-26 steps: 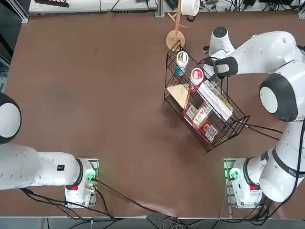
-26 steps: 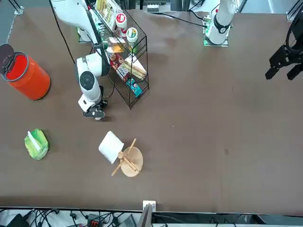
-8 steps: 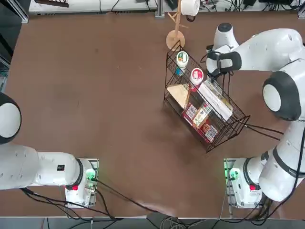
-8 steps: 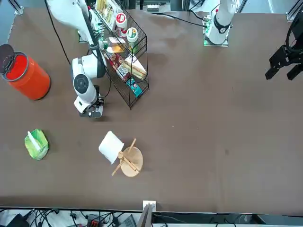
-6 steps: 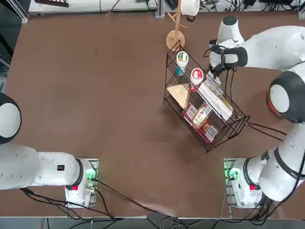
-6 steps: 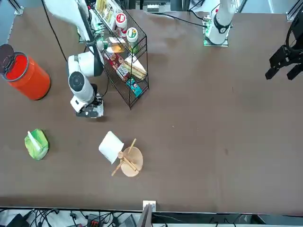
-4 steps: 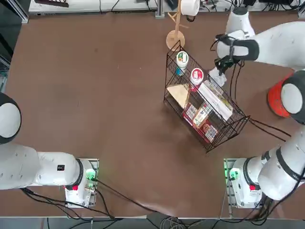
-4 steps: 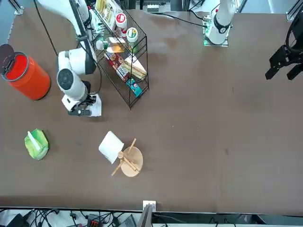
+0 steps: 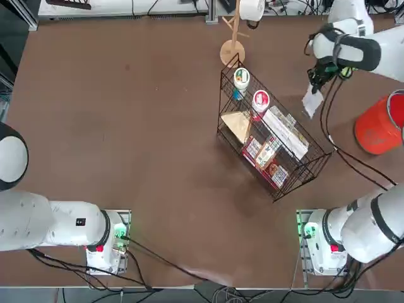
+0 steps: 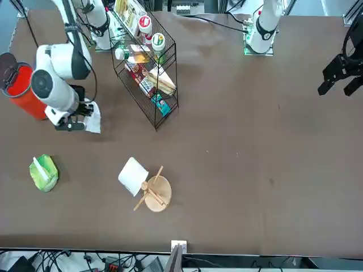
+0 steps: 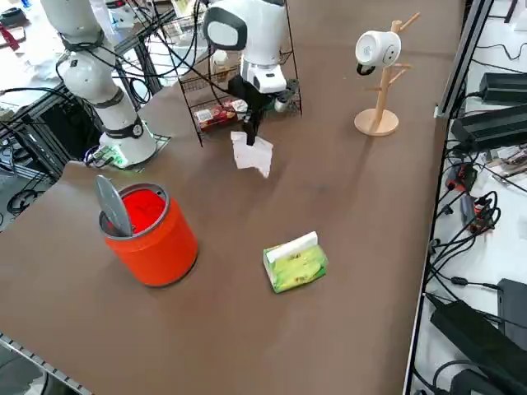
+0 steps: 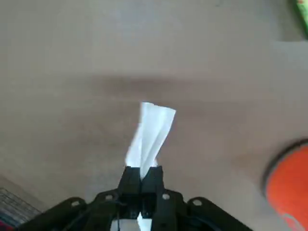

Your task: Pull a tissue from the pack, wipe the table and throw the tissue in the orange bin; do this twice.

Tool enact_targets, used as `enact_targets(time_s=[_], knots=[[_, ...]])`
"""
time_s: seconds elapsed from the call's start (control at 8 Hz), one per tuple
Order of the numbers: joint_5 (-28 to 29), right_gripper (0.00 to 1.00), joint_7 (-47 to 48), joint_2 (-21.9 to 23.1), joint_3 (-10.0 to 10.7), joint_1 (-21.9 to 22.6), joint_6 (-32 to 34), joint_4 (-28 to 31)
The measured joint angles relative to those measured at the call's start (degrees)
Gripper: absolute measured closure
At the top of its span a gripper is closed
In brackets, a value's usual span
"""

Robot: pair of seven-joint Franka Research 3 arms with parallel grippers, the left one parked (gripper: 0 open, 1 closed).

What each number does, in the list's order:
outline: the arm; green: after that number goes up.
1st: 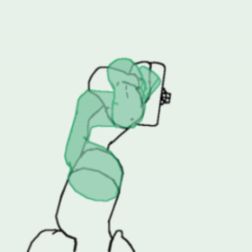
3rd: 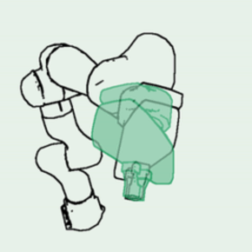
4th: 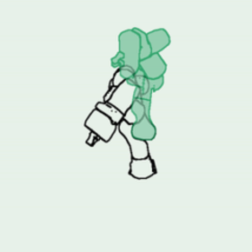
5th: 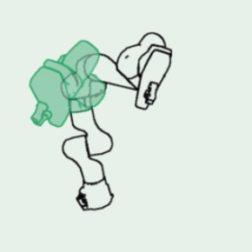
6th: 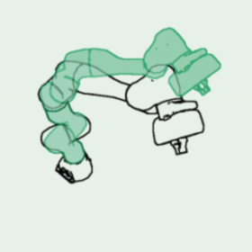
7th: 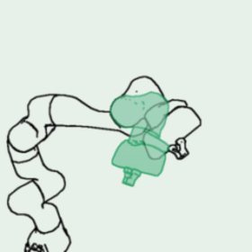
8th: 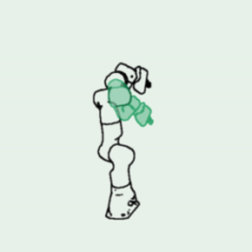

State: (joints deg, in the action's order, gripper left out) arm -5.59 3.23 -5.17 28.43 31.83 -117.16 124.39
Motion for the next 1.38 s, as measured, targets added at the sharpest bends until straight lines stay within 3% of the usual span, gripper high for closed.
enact_targets(time_s=[0.62,1.38], knots=[[-11.66,0.99,-10.65,4.29,5.24,-2.39,18.44,-9.11],[-18.16,0.99,-31.54,4.40,5.74,-13.82,27.46,-19.32]])
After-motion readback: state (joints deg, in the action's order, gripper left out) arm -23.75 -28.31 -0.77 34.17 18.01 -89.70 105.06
